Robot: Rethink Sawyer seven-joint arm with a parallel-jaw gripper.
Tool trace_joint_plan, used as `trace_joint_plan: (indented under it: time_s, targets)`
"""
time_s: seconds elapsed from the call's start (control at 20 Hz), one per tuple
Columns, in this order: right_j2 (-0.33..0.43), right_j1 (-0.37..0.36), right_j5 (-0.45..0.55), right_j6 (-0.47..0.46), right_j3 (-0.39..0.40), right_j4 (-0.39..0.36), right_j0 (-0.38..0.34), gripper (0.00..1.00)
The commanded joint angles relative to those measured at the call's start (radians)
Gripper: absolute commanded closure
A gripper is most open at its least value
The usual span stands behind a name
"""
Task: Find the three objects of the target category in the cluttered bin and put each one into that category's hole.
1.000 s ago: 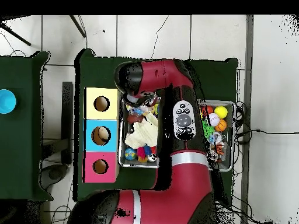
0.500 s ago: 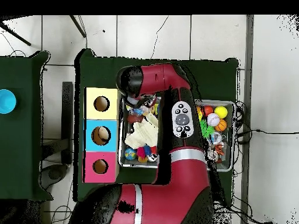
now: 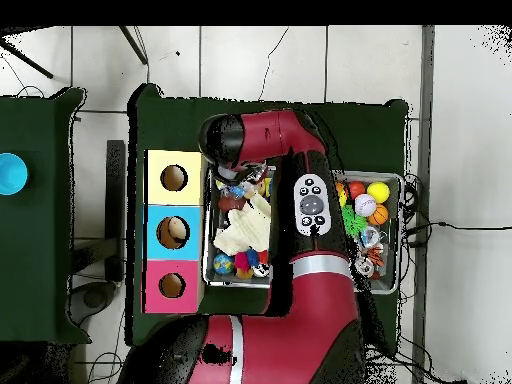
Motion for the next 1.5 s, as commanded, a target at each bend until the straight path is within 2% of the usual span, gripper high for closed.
trace_joint_plan:
  time_s: [0.05, 0.35, 0.6, 0.9, 1.1, 1.3, 1.35, 1.5]
  targets:
    - [0.072, 0.013, -0.014, -0.305, 0.099, -0.046, -0.021, 0.00]
    - [0.080, -0.021, 0.056, -0.354, 0.091, -0.032, -0.033, 0.00]
    - [0.093, -0.108, 0.228, -0.428, 0.039, -0.001, -0.049, 0.00]
    - [0.131, -0.064, 0.196, -0.405, -0.002, 0.012, -0.061, 0.00]
    - [0.142, -0.056, 0.234, -0.405, -0.035, 0.018, -0.061, 0.00]
    - [0.140, -0.054, 0.132, -0.360, 0.042, 0.019, -0.064, 0.00]
    - [0.132, -0.072, 0.107, -0.335, 0.086, 0.023, -0.064, 0.00]
    - [0.093, -0.200, 0.018, -0.229, 0.281, 0.045, -0.058, 0.00]
